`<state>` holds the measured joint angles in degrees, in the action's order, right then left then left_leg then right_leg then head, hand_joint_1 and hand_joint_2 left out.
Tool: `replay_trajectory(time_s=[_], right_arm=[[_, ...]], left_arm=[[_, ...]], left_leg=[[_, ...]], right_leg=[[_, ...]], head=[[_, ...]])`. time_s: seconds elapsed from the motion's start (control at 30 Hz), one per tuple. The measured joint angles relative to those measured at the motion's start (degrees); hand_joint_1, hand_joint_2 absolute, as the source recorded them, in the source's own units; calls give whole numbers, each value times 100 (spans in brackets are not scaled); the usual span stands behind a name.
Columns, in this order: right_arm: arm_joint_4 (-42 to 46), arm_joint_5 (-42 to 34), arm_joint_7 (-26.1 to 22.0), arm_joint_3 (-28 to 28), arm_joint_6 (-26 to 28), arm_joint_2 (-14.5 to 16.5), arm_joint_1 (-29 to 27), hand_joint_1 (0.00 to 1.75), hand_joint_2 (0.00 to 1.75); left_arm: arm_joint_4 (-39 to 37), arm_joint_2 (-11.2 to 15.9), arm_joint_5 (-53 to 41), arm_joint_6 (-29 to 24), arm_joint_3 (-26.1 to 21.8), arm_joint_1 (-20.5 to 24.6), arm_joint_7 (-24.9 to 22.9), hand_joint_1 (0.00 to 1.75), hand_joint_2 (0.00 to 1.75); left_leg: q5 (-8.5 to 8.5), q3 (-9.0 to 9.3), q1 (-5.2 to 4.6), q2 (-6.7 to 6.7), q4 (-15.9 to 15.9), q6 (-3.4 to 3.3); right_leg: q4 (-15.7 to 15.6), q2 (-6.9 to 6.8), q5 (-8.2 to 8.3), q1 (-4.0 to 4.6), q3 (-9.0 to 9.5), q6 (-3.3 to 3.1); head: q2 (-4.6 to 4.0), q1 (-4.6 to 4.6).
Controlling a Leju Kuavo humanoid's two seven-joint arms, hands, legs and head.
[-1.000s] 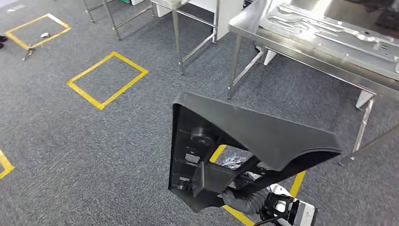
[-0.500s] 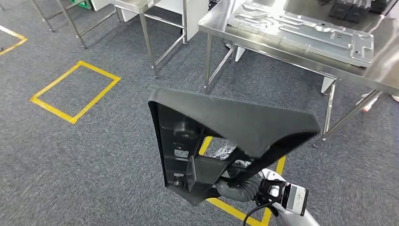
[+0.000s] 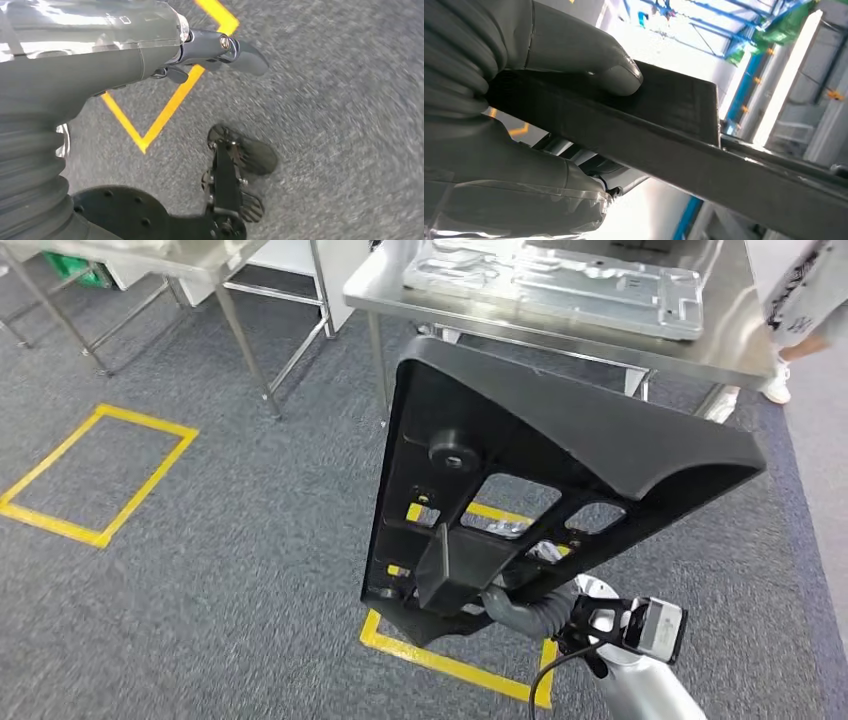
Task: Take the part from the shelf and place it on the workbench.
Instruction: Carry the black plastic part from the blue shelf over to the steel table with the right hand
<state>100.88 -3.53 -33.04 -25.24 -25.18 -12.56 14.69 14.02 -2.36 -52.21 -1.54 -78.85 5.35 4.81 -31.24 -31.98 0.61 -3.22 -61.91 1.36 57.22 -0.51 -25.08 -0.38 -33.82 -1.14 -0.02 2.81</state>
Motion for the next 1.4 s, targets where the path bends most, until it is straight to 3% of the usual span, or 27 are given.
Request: replay_trajectory(time_s=[0.07,0.1,0.13,0.17,0.2,0.27,0.33,0.4,0.43,0.5,0.57,0.6,0.63,0.67,0.7,0.77,0.83,0.93,1.0,1.1,1.13,1.17,1.2,1.27,1.3,1.33,1.4], right_arm=[[1,-10,3,10,14,-5,-26,166,175],[0,-7,1,10,23,-5,-57,166,175],[-1,2,-3,11,37,-7,-91,166,175],[-1,14,-9,12,54,-7,-125,166,175],[0,26,-17,13,73,-7,-153,166,175],[0,45,-46,17,103,-7,-196,166,175],[2,70,-93,25,117,-7,-239,166,175],[7,108,-135,44,123,-9,-305,166,175],[10,124,-153,60,124,-11,-339,166,175],[15,144,-179,90,125,-15,-371,166,175],[15,149,-187,100,125,-16,-393,166,175],[15,152,-190,101,125,-16,-416,166,175],[15,160,-194,103,125,-16,-445,166,175],[15,174,-199,107,125,-16,-474,166,175],[15,195,-204,115,124,-16,-499,166,175],[15,235,-211,132,116,-16,-526,166,175],[21,296,-216,143,109,-16,-547,166,175],[44,425,-220,171,114,-15,-601,166,175],[78,456,-220,193,120,-8,-617,166,175],[100,466,-220,203,117,9,-644,166,175],[100,468,-220,203,116,13,-659,166,175],[100,469,-220,203,116,13,-669,166,175],[101,469,-220,203,116,13,-675,166,175],[105,469,-220,203,116,13,-677,166,175],[107,470,-220,203,116,13,-677,166,175],[109,470,-220,204,116,13,-678,166,175],[109,475,-220,208,117,13,-682,166,175]], left_arm=[[-1,-1,-15,-3,2,-12,2,0,175],[-1,-1,-16,-5,2,-20,2,0,175],[-1,0,-18,-4,2,-25,3,0,175],[-1,0,-19,-4,2,-27,5,0,175],[-1,0,-20,-3,2,-25,9,0,175],[-1,2,-21,-3,3,-23,27,0,175],[-1,4,-21,-4,5,-20,46,0,175],[-1,4,-22,2,7,-12,66,0,175],[-1,3,-22,13,8,-6,80,0,175],[-1,2,-23,41,11,-2,115,0,175],[-1,3,-23,57,13,-19,136,0,175],[-1,4,-23,62,13,-27,142,0,175],[-1,4,-22,72,13,-32,148,0,175],[-1,4,-21,86,13,-34,152,0,175],[-1,4,-16,107,13,-33,159,0,175],[-1,3,-3,150,13,-32,168,0,175],[-1,3,15,188,14,-20,173,0,175],[-1,5,32,240,15,3,173,0,175],[-3,5,27,280,17,-2,175,0,175],[-8,7,16,302,19,-28,175,0,175],[-8,9,18,302,19,-41,175,0,175],[-8,10,19,302,19,-52,175,0,175],[-8,11,20,302,19,-61,175,0,175],[-8,16,21,302,20,-63,175,0,175],[-8,21,21,302,20,-58,175,0,175],[-8,25,21,302,21,-52,175,0,175],[-8,33,21,303,21,-43,175,0,175]], left_leg=[[-377,-399,10,230,-835,21],[-471,-583,10,266,-1170,27],[-450,-683,9,280,-1312,26],[-300,-662,10,287,-1192,18],[-60,-531,13,322,-846,6],[343,-171,25,525,14,-35],[435,7,21,680,397,-80],[435,27,10,615,423,-135],[453,35,14,556,449,-174],[486,50,25,426,508,-252],[484,50,3,288,522,-292],[479,48,-5,215,521,-297],[471,49,-11,144,520,-296],[463,55,-13,77,519,-291],[452,67,-14,15,518,-278],[420,96,-25,-78,513,-234],[387,120,-45,-140,503,-169],[348,157,-40,-196,493,-66],[159,67,-17,-41,228,-14],[-384,-490,2,242,-932,19],[-445,-647,2,266,-1210,20],[-381,-699,2,272,-1262,12],[-203,-632,2,273,-1060,-2],[247,-271,-6,285,-217,-55],[389,-115,-17,293,142,-86],[456,-20,-31,299,364,-114],[458,5,-53,302,454,-168]], right_leg=[[-1,128,0,13,1,-36],[1,203,-1,19,2,-41],[4,281,-2,23,7,-41],[8,360,-5,24,16,-37],[15,440,-11,23,29,-28],[41,581,-31,25,43,5],[59,700,-33,14,16,68],[49,799,-14,-3,-18,144],[69,747,-31,-2,-32,173],[380,436,-240,15,-184,221],[1131,148,-626,0,-551,261],[1506,109,-763,-18,-738,281],[1722,91,-802,-35,-851,298],[1711,73,-729,-48,-848,309],[1435,31,-555,-55,-706,313],[578,-145,-189,-45,-246,288],[93,-236,-51,-9,1,225],[36,-142,-56,12,16,115],[-4,-95,-42,-11,51,35],[-14,-23,-47,8,69,-29],[-12,11,-51,21,74,-37],[-10,45,-56,30,84,-41],[-7,78,-63,36,99,-41],[1,128,-83,46,133,-22],[9,147,-93,54,140,-3],[16,160,-100,59,139,20],[14,171,-103,57,126,80]], head=[[0,1],[0,0],[0,0],[0,0],[0,-1],[0,-1],[0,0],[0,0],[0,-1],[0,-2],[0,-2],[0,-2],[0,-1],[0,-1],[0,-1],[0,-1],[0,-1],[0,-1],[0,-1],[0,-1],[0,-1],[0,-1],[0,-1],[0,-1],[0,-1],[0,-1],[0,-1]])
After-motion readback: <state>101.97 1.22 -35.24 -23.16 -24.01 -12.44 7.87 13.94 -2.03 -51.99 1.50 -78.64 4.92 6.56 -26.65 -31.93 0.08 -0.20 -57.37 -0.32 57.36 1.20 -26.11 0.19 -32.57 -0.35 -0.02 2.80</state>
